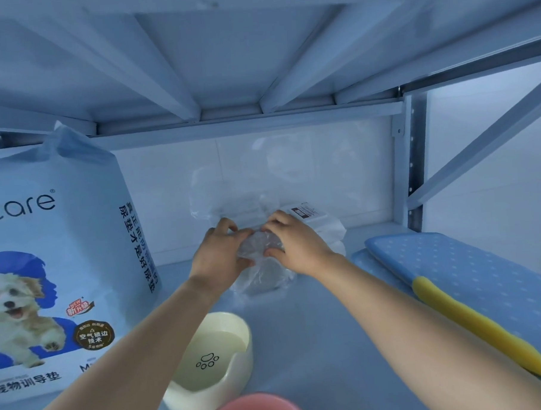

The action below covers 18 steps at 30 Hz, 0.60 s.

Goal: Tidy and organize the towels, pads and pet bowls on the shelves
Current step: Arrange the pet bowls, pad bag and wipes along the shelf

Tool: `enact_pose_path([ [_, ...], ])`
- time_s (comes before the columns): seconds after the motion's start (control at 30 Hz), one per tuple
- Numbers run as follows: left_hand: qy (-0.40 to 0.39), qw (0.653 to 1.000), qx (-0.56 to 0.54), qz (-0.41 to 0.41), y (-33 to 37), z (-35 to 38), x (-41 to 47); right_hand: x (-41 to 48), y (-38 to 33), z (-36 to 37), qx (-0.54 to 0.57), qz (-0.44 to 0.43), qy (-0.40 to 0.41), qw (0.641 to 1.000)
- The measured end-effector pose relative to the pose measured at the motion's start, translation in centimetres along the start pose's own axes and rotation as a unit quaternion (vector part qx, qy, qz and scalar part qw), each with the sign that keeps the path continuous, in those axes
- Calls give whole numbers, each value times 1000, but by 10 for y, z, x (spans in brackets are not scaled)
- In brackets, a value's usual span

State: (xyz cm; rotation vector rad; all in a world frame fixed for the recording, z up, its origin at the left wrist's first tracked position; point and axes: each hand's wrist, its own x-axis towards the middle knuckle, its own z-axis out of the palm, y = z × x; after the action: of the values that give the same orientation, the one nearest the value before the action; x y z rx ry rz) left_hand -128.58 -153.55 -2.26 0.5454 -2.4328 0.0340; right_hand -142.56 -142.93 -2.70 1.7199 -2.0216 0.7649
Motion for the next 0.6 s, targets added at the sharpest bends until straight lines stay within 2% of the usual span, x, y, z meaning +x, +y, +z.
enact_pose_path([
  [0.47,-35,996,-69,40,-2,-3,-5,-11,-12,-1,14,69,12,997],
  [0.6,-98,995,-3,30,-2,-10,-19,-34,-15,-3,25,75,46,996],
])
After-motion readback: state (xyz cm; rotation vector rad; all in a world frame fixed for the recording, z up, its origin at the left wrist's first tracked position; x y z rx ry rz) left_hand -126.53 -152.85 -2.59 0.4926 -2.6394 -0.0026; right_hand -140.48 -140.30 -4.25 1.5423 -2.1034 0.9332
